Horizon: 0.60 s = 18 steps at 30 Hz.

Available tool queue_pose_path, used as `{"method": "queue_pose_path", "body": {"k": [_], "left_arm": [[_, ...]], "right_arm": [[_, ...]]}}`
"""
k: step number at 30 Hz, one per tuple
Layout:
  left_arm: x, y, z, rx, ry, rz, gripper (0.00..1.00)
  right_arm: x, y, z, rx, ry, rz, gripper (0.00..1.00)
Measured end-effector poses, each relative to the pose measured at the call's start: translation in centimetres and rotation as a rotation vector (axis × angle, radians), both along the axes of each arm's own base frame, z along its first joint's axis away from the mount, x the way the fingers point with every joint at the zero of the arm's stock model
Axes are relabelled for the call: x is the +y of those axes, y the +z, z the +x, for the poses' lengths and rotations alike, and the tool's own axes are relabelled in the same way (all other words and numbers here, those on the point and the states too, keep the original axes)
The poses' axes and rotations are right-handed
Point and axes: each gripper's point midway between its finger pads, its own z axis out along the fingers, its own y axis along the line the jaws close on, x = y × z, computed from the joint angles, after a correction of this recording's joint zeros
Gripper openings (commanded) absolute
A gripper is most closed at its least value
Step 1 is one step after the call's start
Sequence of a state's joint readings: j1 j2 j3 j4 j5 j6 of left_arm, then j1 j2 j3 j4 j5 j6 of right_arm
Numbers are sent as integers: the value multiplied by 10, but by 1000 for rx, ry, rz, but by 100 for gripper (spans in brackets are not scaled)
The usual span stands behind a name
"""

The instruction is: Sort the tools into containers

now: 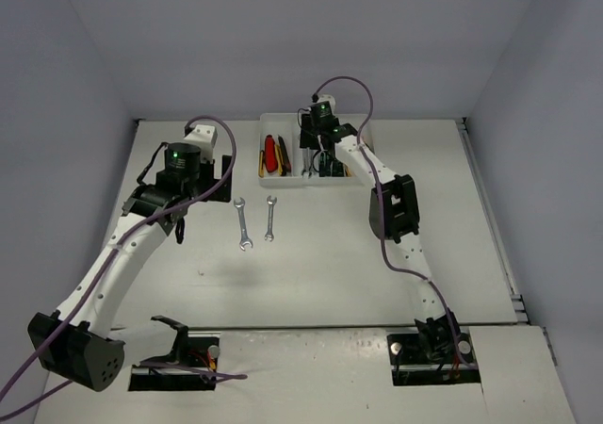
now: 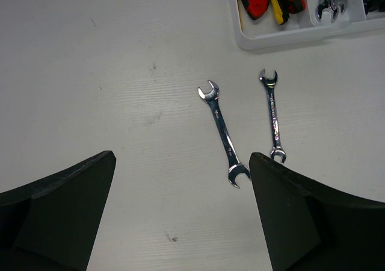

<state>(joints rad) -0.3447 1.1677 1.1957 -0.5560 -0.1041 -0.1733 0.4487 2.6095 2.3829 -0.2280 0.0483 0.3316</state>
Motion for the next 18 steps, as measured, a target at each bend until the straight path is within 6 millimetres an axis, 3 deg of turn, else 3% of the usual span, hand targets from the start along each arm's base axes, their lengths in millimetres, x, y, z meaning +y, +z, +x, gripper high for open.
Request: {"method": "queue_pose_path", "body": {"k": [4,9,18], "left_arm": [[-4,-10,3,33,2,-9,91],[-12,-36,8,116,17,-40,87],[-29,-116,12,362,121,-103,83]], "right_arm": [[1,6,-4,-12,18,-13,52],[-14,35,-33,-16,34,-47,50],[-91,155,-159,-132,-33,-42,51]]}}
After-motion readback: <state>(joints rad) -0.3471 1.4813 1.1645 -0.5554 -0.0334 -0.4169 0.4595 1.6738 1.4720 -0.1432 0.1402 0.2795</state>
